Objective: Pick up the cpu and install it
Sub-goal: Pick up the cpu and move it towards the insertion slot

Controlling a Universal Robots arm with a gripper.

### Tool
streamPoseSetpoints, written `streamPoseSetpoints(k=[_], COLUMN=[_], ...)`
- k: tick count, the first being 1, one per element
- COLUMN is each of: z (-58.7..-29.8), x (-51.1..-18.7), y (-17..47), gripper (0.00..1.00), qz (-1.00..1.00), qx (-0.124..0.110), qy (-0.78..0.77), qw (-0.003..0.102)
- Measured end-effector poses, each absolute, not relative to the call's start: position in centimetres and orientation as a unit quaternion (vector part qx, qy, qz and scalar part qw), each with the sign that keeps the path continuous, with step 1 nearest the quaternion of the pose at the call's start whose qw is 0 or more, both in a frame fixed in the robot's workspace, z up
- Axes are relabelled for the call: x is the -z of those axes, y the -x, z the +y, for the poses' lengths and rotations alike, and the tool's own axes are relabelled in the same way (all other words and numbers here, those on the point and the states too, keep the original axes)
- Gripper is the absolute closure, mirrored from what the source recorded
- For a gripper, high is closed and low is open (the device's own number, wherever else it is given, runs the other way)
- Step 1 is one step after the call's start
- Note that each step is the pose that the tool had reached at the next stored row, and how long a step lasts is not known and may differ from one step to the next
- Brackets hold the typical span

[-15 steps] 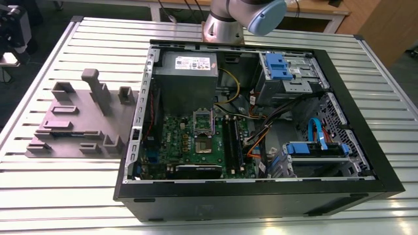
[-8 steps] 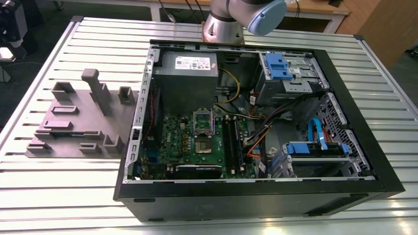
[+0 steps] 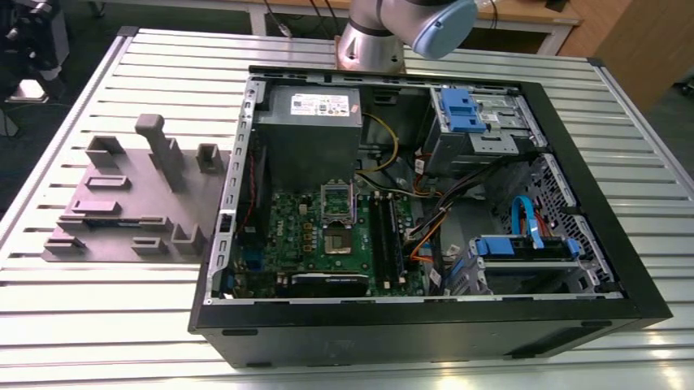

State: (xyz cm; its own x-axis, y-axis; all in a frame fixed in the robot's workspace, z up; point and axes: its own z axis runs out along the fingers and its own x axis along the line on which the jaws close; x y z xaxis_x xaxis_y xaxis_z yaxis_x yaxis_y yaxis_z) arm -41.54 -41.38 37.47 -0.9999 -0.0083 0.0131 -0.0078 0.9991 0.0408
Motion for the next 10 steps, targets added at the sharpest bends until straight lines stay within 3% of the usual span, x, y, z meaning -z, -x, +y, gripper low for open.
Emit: streamPoseSetpoints(k=[10], z=[-41.4], x=[-37.5], y=[37.0], gripper=[0.53], qz=[-1.000], qx=[0.020], qy=[-0.004], qw=[0.007])
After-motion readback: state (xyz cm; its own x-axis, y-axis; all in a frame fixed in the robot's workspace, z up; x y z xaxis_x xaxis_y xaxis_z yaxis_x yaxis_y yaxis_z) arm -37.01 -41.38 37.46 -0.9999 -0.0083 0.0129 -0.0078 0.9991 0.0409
